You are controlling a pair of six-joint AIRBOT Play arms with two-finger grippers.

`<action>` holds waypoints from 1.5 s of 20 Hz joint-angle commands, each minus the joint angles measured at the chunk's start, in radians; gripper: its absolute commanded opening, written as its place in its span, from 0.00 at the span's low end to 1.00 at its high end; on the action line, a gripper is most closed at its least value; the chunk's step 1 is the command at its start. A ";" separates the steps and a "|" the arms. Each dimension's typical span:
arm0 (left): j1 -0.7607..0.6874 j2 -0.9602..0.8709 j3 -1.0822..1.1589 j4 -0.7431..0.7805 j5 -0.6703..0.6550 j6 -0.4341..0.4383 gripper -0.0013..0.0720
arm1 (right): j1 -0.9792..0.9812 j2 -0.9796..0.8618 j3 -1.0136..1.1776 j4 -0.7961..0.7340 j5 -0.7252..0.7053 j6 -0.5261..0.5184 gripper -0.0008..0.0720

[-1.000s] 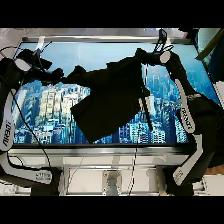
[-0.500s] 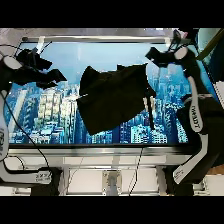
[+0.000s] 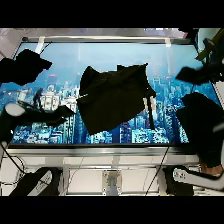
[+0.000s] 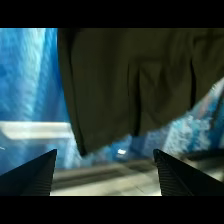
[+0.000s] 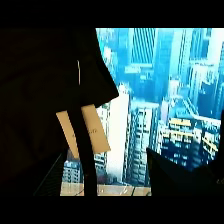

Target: Fold the clothes and pants, and hang the long-sleeved shirts on hangers.

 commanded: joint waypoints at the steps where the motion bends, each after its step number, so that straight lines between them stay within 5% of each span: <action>1: -0.066 0.099 -0.180 -0.076 0.057 -0.080 0.97 | -0.041 0.243 -0.354 0.063 -0.168 -0.029 0.76; 6: -0.373 0.100 -0.273 -0.074 0.370 -0.344 0.97 | -0.042 0.303 -0.526 0.256 -0.247 -0.032 0.76; 8: -0.469 0.100 -0.304 -0.068 0.482 -0.489 0.80 | -0.042 0.294 -0.526 0.302 -0.266 -0.048 0.76; 9: -0.508 0.100 -0.320 -0.068 0.503 -0.542 0.80 | -0.042 0.294 -0.526 0.300 -0.279 -0.048 0.76; 14: -0.695 0.064 -0.370 -0.068 0.737 -0.723 0.80 | -0.042 0.294 -0.526 0.299 -0.316 -0.048 0.76; 18: -0.742 0.018 -0.372 -0.068 0.972 -0.784 0.80 | -0.042 0.294 -0.526 0.299 -0.317 -0.050 0.76; 22: -0.780 -0.047 -0.372 -0.115 0.965 -0.842 0.80 | -0.042 0.294 -0.526 0.299 -0.313 -0.049 0.76; 30: -0.792 0.104 -0.387 -0.037 0.819 -0.843 0.80 | -0.042 0.294 -0.526 0.244 -0.309 -0.049 0.76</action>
